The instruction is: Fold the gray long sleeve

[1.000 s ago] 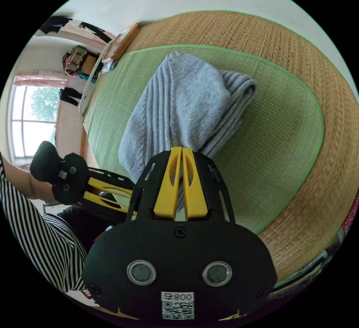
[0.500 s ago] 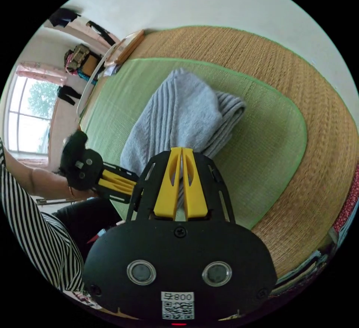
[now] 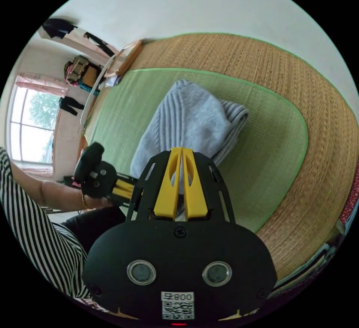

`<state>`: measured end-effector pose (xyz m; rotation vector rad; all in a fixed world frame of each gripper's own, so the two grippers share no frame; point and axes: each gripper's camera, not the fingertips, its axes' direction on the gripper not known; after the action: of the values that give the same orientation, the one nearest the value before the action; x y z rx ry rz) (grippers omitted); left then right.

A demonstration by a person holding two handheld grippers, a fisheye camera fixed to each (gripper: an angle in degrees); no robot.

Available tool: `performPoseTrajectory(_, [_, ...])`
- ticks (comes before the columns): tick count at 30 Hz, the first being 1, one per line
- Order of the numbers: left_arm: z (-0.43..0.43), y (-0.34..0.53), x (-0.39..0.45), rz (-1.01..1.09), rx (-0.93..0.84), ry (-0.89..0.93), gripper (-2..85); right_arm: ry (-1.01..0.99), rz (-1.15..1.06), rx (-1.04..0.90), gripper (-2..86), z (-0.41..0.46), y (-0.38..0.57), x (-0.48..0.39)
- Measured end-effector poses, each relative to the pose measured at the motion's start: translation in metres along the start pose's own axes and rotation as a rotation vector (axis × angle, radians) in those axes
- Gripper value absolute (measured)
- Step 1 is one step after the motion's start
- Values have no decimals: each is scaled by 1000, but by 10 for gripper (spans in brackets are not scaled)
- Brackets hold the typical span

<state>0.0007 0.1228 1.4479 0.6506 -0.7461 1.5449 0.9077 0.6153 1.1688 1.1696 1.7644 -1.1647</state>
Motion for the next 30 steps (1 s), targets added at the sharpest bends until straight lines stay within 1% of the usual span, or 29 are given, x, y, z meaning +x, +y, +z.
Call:
performPoseTrajectory(2, [-15,15,-6,-5,38,-42,1,18,-12,-38,0,12,17,-10])
performPoseTrajectory(3, [-17,18,-9,-16,40,-49,1,27,-15,-95,0,27,25,-12])
performPoseTrajectory(4, [-17,23,-18,-41,22,-50,1,48,-11,-156,0,44,31,-10])
performPoseTrajectory(5, [-14,28,-27,-57,-17,-32,1,57,-8,-170,0,50,34,-8])
performPoseTrajectory(7, [-18,36,-38,-97,-35,8,1,-10,17,-169,0,58,34,3])
performPoseTrajectory(8, [-28,44,-43,-104,-7,25,1,-28,31,-167,0,56,33,6])
performPoseTrajectory(11, [-56,68,-55,-131,44,21,2,-13,27,-77,0,35,39,4])
performPoseTrajectory(12, [-62,74,-58,-143,55,28,2,-4,21,-77,0,33,43,3])
performPoseTrajectory(16, [-93,114,-96,-296,106,85,3,-58,46,-157,0,54,62,8])
performPoseTrajectory(17, [-102,125,-108,-339,120,103,3,-60,56,-151,0,54,63,10])
performPoseTrajectory(19, [-114,139,-125,-390,164,153,5,-102,66,-60,0,39,67,11])
performPoseTrajectory(21, [-124,150,-140,-429,211,207,6,-132,63,-18,0,32,68,9])
performPoseTrajectory(23, [-136,154,-153,-415,254,226,6,-148,39,-57,0,40,69,7])
performPoseTrajectory(25, [-140,150,-158,-376,245,227,5,-93,34,-170,0,64,75,11])
performPoseTrajectory(27, [-139,144,-164,-335,193,207,3,-79,53,-170,0,69,80,20])
performPoseTrajectory(28, [-139,144,-169,-309,162,183,3,-110,84,-152,0,67,81,28])
performPoseTrajectory(30, [-142,150,-177,-287,145,156,2,-100,111,-138,0,63,84,37])
